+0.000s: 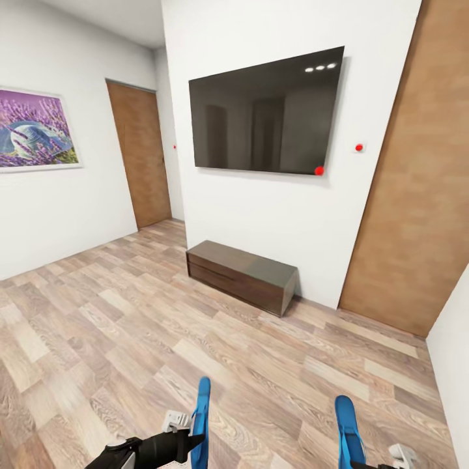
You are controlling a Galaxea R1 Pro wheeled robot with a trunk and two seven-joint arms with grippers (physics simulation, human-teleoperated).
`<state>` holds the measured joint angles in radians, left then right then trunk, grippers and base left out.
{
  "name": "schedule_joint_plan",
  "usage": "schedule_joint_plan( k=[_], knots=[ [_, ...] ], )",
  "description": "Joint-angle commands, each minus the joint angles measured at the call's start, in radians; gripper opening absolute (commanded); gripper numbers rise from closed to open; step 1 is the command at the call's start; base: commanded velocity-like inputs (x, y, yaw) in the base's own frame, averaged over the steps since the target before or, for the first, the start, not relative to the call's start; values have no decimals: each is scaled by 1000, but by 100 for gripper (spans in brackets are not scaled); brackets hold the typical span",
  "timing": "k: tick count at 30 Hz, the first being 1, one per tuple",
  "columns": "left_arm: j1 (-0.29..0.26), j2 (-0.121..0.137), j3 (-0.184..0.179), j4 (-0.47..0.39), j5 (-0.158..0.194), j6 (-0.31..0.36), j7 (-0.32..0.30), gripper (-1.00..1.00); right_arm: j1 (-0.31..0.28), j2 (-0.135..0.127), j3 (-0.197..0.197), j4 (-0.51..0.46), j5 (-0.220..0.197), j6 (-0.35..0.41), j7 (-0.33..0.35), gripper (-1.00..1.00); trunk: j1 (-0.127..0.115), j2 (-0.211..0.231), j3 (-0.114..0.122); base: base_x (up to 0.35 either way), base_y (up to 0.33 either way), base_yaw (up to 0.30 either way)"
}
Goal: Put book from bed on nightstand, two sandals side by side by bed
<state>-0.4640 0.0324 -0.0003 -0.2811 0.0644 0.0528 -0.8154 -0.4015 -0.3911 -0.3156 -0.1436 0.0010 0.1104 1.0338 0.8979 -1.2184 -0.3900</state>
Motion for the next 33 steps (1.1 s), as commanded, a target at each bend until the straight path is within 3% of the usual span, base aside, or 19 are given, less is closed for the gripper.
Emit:
schedule_joint_plan(
  k=[1, 33],
  knots=[
    [-1, 0, 0, 0, 8, 6, -3, -100, 0, 0, -7, -1, -3, 14, 5, -100, 1, -1, -1, 326, 0, 104],
    [-1, -2, 0, 0, 8, 6, -2, -100, 0, 0, -6, -1, -3, 14, 6, -100, 1, -1, 3, 326, -61, 97]
  ],
)
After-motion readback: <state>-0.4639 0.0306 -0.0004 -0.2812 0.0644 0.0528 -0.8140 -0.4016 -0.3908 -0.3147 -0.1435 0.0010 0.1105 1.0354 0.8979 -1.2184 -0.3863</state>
